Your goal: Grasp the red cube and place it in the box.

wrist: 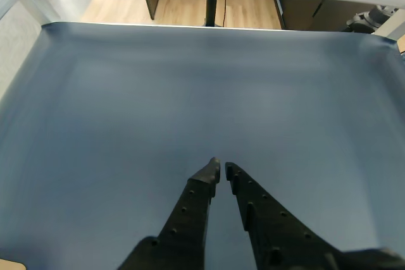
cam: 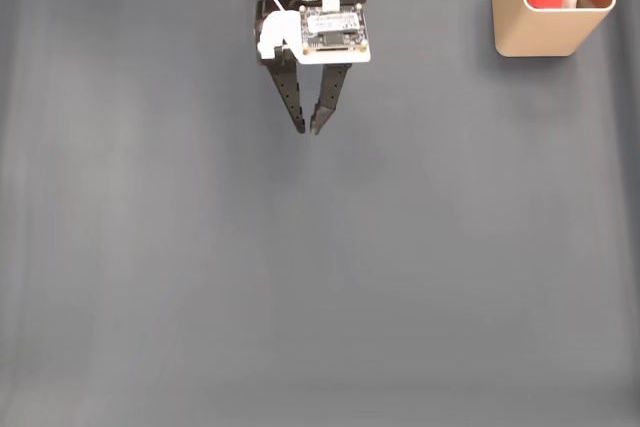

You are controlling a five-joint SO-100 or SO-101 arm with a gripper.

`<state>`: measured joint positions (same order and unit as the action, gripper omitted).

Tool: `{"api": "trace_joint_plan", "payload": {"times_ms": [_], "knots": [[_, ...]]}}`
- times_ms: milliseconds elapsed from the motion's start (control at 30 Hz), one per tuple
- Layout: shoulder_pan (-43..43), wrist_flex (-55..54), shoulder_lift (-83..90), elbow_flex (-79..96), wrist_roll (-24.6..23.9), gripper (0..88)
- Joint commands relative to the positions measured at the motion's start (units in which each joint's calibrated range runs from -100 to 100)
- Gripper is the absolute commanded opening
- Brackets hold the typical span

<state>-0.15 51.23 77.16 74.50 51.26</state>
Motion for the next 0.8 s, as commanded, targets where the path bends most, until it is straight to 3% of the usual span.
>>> {"api": "trace_joint_plan", "payload": {"times_ms": [0, 767], "knots": [[-0.70, -0.91, 6.12, 3.51, -0.54, 0.0], [-1.13, 1.96, 22.67, 25.22, -1.81, 0.0]]}}
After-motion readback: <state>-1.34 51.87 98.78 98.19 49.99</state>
